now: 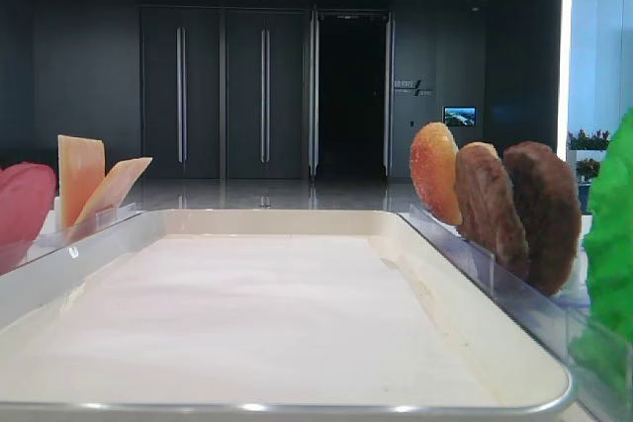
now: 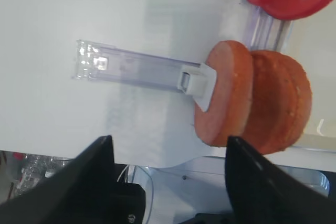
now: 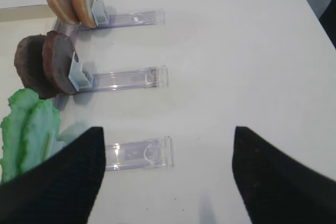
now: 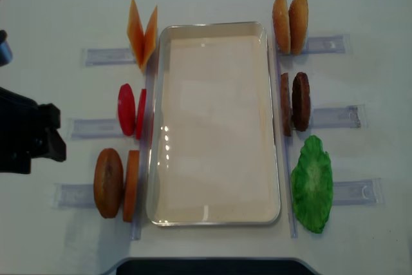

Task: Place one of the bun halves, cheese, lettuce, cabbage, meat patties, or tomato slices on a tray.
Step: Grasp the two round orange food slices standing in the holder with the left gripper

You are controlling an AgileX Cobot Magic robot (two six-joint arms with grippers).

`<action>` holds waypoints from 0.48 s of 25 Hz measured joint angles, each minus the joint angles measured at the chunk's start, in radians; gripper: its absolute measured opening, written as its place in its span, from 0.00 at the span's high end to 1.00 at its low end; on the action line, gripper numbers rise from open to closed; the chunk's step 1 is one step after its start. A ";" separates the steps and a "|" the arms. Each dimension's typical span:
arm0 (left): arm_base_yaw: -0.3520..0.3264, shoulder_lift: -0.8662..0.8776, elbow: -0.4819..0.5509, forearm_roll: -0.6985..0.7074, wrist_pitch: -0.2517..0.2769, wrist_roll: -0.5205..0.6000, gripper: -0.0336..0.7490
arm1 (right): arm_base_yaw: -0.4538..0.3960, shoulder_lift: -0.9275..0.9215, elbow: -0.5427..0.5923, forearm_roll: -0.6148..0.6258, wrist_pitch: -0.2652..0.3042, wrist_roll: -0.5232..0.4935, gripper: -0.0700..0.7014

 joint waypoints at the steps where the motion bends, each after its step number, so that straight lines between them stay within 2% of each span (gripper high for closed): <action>1: -0.039 0.006 0.000 0.001 0.000 -0.025 0.31 | 0.000 0.000 0.000 0.000 0.000 0.000 0.24; 5: -0.187 0.045 0.000 0.001 -0.013 -0.143 0.31 | 0.000 0.000 0.000 0.000 0.000 0.000 0.24; 9: -0.329 0.105 0.000 0.001 -0.055 -0.238 0.31 | 0.000 0.000 0.000 0.000 0.000 0.000 0.24; 12: -0.405 0.149 0.000 0.001 -0.089 -0.297 0.31 | 0.000 0.000 0.000 0.000 0.000 0.000 0.24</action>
